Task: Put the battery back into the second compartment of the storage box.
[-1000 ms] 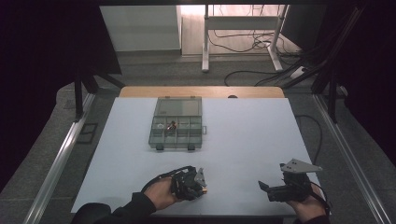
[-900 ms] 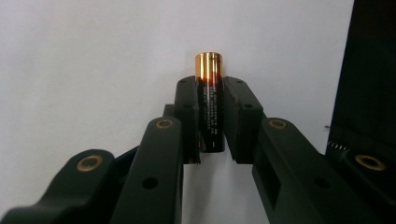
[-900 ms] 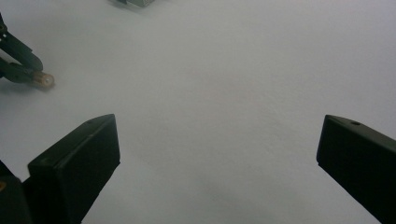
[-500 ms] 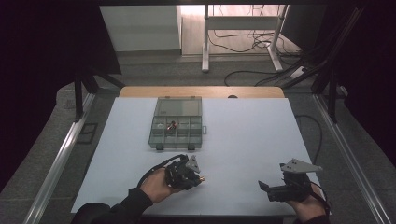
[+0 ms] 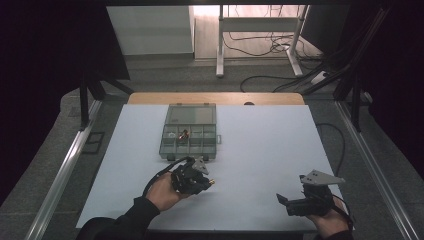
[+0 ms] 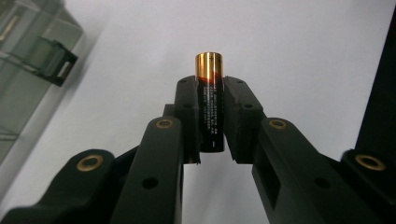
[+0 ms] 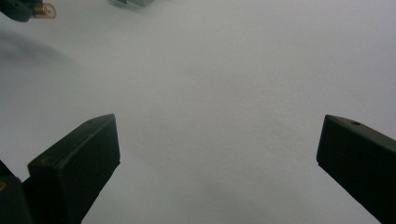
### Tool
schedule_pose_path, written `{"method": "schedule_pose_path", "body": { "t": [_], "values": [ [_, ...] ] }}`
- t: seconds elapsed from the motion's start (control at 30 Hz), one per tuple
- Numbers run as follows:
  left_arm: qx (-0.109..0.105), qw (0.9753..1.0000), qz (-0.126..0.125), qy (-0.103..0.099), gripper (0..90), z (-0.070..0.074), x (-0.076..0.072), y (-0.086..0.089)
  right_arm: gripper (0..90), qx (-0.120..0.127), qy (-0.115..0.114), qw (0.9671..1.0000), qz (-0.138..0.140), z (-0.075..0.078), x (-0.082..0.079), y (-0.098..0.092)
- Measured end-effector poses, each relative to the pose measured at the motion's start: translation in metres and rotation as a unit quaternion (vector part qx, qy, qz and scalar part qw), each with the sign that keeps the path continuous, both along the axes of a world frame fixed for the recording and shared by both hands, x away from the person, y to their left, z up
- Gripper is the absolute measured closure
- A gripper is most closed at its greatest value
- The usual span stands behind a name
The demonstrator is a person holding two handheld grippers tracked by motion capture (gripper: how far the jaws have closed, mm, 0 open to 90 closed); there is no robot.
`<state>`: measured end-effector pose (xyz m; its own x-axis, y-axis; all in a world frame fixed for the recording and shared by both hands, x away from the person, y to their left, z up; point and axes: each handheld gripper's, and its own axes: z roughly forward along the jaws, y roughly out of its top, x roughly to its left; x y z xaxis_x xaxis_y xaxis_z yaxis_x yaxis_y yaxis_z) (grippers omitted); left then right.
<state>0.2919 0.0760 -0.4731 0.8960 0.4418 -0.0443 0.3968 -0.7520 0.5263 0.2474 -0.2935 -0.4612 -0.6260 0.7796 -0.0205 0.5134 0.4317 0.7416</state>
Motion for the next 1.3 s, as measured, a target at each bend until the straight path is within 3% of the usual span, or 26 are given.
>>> {"method": "schedule_pose_path", "body": {
  "t": [0.47,0.67,1.1,1.3],
  "values": [
    [-0.02,0.9986,0.049,-0.001,76.6,0.016,0.018,0.024,0.0,0.0,0.0,1.0,0.0,0.0,0.0,0.0],
    [-0.024,0.9964,0.081,0.002,76.6,0.019,0.033,0.035,0.0,0.001,0.002,1.0,-0.002,0.0,0.0,0.0],
    [-0.027,0.9923,0.12,-0.017,76.6,0.031,0.058,0.052,0.0,0.001,0.004,1.0,-0.003,0.0,0.001,0.0],
    [-0.032,0.9902,0.135,-0.015,76.6,0.033,0.067,0.058,0.0,0.001,0.004,1.0,-0.003,0.0,0.001,0.0]
  ]
}}
